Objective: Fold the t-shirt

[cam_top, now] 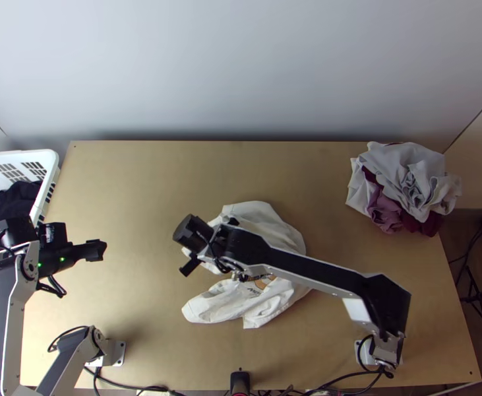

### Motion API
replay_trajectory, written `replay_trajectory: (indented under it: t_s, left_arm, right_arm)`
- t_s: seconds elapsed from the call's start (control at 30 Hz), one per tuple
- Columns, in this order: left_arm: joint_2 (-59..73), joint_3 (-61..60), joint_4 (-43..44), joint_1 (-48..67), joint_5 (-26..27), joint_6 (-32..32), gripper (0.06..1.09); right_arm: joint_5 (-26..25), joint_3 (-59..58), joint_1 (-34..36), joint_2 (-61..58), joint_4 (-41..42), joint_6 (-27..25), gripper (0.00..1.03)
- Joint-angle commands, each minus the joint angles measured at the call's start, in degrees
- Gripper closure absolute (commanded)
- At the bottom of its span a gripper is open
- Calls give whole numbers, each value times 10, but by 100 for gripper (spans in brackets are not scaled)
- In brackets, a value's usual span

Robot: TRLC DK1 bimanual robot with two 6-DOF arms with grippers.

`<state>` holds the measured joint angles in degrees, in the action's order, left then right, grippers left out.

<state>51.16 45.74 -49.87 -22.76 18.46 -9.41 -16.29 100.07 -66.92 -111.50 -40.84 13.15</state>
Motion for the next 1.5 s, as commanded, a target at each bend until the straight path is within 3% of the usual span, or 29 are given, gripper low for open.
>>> replay_trajectory:
  t_s: [0.0, 0.33, 0.6, 0.7, 0.93, 1.03, 1.47]
  left_arm:
    - [-4, -2, 5, 28, 1, 26, 12]
    - [-32, -14, 12, 201, -1, 142, 12]
    - [8, -10, 34, 303, -2, 207, 12]
    - [18, -33, 66, 360, 0, 259, 12]
    - [18, -62, 177, 606, -16, 379, 12]
    - [27, -50, 205, 695, -62, 383, 12]
    - [121, -20, 321, 854, -61, 374, 12]
  right_arm:
    - [-2, 91, 21, 42, 0, -17, 100]
    - [-1, 329, 53, 28, -35, -48, 100]
    - [-13, 383, 106, 63, 16, -45, 100]
    - [-19, 382, 122, 78, 20, -47, 100]
    - [-18, 371, 154, 108, 19, -45, 100]
    - [-18, 366, 155, 116, 18, -44, 100]
    - [-19, 358, 155, 123, 15, -43, 100]
